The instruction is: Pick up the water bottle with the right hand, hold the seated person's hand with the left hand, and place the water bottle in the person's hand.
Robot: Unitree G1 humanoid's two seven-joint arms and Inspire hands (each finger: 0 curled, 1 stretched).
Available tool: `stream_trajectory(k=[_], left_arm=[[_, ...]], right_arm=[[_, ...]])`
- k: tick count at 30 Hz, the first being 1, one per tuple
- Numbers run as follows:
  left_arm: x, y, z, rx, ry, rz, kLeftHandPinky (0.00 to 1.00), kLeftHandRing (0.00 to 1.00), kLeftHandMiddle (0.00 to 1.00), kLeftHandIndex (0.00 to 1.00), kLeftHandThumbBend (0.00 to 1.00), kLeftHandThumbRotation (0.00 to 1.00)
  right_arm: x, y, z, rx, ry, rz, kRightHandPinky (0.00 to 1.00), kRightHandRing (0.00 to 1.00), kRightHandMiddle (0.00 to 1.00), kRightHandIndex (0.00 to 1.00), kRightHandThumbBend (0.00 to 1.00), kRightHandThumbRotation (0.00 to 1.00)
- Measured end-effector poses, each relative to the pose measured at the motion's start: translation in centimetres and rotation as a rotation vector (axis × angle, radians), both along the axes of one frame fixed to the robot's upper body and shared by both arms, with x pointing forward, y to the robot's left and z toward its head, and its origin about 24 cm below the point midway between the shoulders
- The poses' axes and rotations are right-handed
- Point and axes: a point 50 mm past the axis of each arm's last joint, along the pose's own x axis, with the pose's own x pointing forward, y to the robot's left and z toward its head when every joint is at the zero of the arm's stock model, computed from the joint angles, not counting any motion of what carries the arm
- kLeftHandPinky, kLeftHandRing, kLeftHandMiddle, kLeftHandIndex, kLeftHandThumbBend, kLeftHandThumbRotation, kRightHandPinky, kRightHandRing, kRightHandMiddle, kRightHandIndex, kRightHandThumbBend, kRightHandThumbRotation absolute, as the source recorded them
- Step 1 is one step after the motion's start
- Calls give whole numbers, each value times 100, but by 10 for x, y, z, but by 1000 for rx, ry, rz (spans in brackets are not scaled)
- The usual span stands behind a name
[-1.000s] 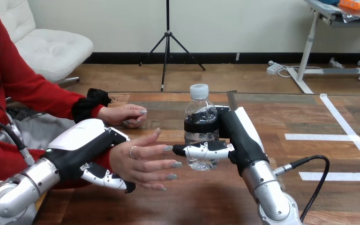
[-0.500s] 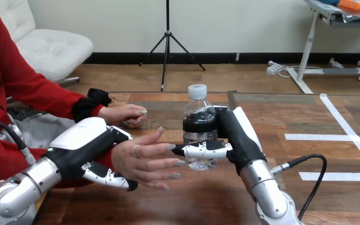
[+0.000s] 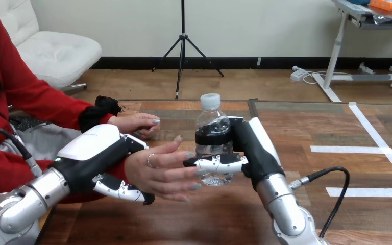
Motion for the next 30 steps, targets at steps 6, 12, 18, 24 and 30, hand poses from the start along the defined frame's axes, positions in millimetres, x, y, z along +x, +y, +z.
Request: stream_trajectory(k=[6,12,18,24,30], left_arm=[[1,-4,3,-5,-9,-16,30,36,44,47,71,36],[2,-7,5,-17,-9,-25,31,38,46,48,71,35],[4,-11,7,-35,-12,-31,31,38,46,48,71,33],[5,-15,9,-43,-16,-42,30,38,46,48,71,32],[6,-18,11,-45,-19,-51,29,37,47,48,71,32]], right_arm=[[0,5,-3,2,3,9,22,29,41,48,88,0],[1,10,-6,-7,5,21,23,29,42,48,88,0],[-1,14,-8,-10,9,32,23,29,42,47,88,0],[-2,17,-10,-8,18,38,24,31,43,47,87,0],[-2,20,-11,-6,19,43,28,35,45,48,85,0]])
